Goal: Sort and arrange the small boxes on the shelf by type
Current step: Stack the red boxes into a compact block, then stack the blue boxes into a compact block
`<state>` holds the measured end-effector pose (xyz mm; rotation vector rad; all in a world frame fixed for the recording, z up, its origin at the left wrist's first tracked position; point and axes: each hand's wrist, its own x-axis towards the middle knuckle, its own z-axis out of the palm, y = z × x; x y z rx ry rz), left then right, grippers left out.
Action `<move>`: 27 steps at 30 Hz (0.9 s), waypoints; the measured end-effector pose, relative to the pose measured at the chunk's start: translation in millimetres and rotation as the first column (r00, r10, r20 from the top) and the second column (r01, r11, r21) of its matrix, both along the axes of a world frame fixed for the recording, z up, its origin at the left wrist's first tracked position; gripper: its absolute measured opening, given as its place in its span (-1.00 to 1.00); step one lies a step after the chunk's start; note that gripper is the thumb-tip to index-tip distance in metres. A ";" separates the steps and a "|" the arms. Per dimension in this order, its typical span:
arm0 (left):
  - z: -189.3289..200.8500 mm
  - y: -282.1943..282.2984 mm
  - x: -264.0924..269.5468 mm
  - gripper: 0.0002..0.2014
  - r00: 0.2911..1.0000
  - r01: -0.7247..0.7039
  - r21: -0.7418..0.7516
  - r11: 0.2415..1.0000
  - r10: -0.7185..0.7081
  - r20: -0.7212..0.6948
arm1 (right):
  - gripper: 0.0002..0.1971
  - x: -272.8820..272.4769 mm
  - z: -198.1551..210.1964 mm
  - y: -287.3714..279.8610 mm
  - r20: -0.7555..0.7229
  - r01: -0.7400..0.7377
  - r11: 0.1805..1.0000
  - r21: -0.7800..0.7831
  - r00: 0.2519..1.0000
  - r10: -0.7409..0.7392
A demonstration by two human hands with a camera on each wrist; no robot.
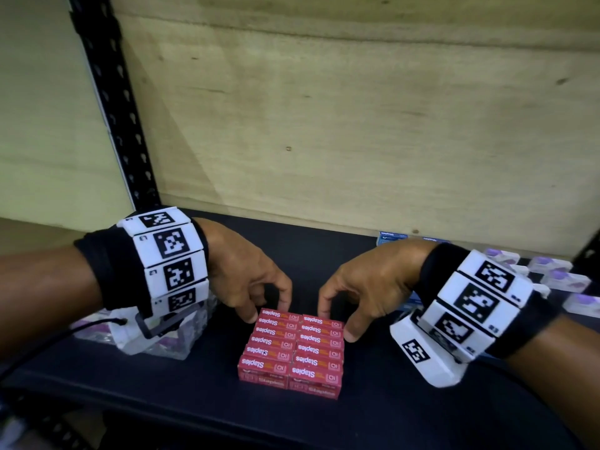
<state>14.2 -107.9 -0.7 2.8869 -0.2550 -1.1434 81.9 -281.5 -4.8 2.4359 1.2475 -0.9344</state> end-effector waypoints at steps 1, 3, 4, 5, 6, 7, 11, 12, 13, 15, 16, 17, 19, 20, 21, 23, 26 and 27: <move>-0.1 0.4 0.0 -0.61 1.000 0.001 0.000 1.000 -0.001 0.000 | -0.61 0.1 0.0 -0.3 -0.003 0.001 1.000 0.001 1.000 -0.001; -0.3 1.0 0.6 -0.61 1.000 0.005 0.006 1.000 -0.005 -0.006 | -0.61 0.5 -0.4 -0.8 -0.011 0.003 1.000 0.009 1.000 -0.003; -0.3 1.2 0.5 -0.61 1.000 0.006 0.009 1.000 -0.005 -0.008 | -0.61 0.8 -0.7 -0.8 -0.012 0.003 1.000 0.011 1.000 -0.003; -0.2 1.3 0.6 -0.61 1.000 0.007 0.011 1.000 -0.007 -0.007 | -0.60 1.1 -0.9 -0.9 -0.011 0.002 1.000 0.010 1.000 -0.002; -0.2 1.5 0.8 -0.61 1.000 0.010 0.010 1.000 -0.010 -0.005 | -0.60 1.3 -1.1 -0.9 -0.008 0.001 1.000 0.010 1.000 -0.001; -0.8 1.7 1.4 -0.61 1.000 0.014 0.009 1.000 -0.014 -0.004 | -0.60 1.3 -1.3 -0.9 -0.005 -0.001 1.000 0.009 1.000 0.001; -4.3 3.6 5.6 -0.56 1.000 0.007 0.016 1.000 -0.006 -0.011 | -0.54 1.6 -2.5 -1.7 0.002 0.004 1.000 -0.002 1.000 -0.004; -5.3 4.9 7.0 -0.54 1.000 -0.007 0.019 1.000 0.007 -0.011 | -0.51 2.1 -2.9 -2.5 0.014 0.007 1.000 -0.008 1.000 -0.007; -5.7 5.9 9.1 -0.51 1.000 -0.022 0.020 1.000 0.022 -0.011 | -0.48 2.5 -2.3 -3.5 0.030 0.006 1.000 -0.013 1.000 -0.006; -6.8 8.3 12.6 -0.46 0.998 -0.056 0.009 0.998 0.056 -0.014 | -0.46 3.6 -2.3 -4.5 0.050 -0.008 1.000 -0.017 0.999 0.009; -6.1 8.3 13.9 -0.44 0.997 -0.081 0.003 0.997 0.081 -0.019 | -0.46 3.8 -2.1 -4.8 0.050 -0.008 1.000 -0.016 0.999 0.009; -5.6 8.2 15.0 -0.42 0.994 -0.111 -0.005 0.994 0.111 -0.026 | -0.46 4.6 -2.2 -4.5 0.041 0.000 1.000 -0.009 0.999 0.001; -2.8 5.8 16.3 -0.40 0.984 -0.173 -0.032 0.984 0.172 -0.051 | -0.47 8.7 -2.5 -4.6 -0.004 0.040 0.999 0.016 0.999 -0.040; -1.2 3.4 16.6 -0.40 0.981 -0.190 -0.035 0.981 0.188 -0.057 | -0.48 12.7 -2.3 -6.1 -0.035 0.069 0.997 0.038 0.997 -0.067; 0.9 0.6 17.2 -0.41 0.980 -0.191 -0.028 0.981 0.190 -0.051 | -0.50 16.3 0.1 -9.8 -0.068 0.098 0.993 0.073 0.993 -0.093; 4.2 -6.9 18.5 -0.47 0.987 -0.164 -0.011 0.986 0.164 -0.003 | -0.55 24.1 8.0 -22.9 -0.123 0.165 0.970 0.178 0.982 -0.144; 10.7 -24.9 18.2 -0.65 0.977 -0.118 -0.044 0.992 0.124 0.175 | -0.65 32.0 24.7 -51.2 -0.147 0.240 0.915 0.323 0.968 -0.202; 12.4 -33.2 18.6 -0.70 0.964 -0.101 -0.058 0.993 0.112 0.240 | -0.69 34.3 28.8 -62.5 -0.129 0.256 0.905 0.339 0.966 -0.225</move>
